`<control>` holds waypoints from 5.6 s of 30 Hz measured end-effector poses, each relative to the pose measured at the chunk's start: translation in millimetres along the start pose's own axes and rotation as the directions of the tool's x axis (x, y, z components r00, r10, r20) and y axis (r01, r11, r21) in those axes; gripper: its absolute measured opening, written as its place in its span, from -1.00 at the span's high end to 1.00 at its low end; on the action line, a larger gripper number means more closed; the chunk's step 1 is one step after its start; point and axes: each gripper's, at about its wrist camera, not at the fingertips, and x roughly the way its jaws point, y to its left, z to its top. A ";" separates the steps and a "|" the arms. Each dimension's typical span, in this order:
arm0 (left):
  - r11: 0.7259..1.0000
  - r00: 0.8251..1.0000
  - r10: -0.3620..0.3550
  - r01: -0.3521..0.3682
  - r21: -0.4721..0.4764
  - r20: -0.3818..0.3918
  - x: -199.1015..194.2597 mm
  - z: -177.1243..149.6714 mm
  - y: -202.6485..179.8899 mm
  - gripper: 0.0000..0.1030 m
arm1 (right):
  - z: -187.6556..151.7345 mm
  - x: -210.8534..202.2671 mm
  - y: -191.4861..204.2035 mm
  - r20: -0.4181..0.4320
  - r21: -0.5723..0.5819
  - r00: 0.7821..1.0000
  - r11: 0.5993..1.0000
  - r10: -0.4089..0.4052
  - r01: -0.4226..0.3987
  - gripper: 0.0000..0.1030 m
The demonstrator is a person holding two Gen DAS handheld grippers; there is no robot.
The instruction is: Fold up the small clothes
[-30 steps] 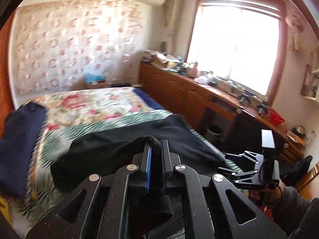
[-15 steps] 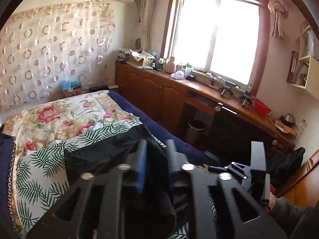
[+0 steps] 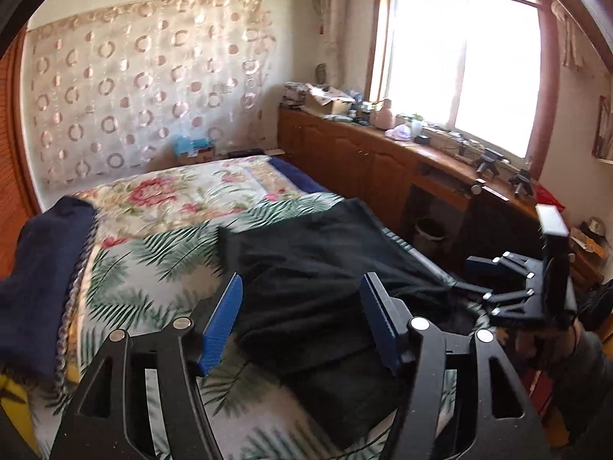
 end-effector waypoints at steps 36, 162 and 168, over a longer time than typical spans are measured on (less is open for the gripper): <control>0.950 0.974 0.222 -0.227 -0.216 -0.047 -19.9 -89.9 106.5 -0.26 | 78.5 134.8 150.0 -0.191 -0.292 0.942 0.900 0.277 -0.324 -0.29; 0.997 0.988 0.044 -0.052 -0.055 -0.151 37.3 -88.9 -2.7 -0.26 | -25.4 -42.8 -18.1 -0.041 0.172 0.998 0.985 0.042 -0.034 0.39; 0.997 0.987 0.045 -0.054 -0.061 -0.152 36.9 -89.8 -0.6 -0.26 | -30.2 -24.1 -8.6 -0.118 0.134 0.992 0.991 0.042 -0.026 0.39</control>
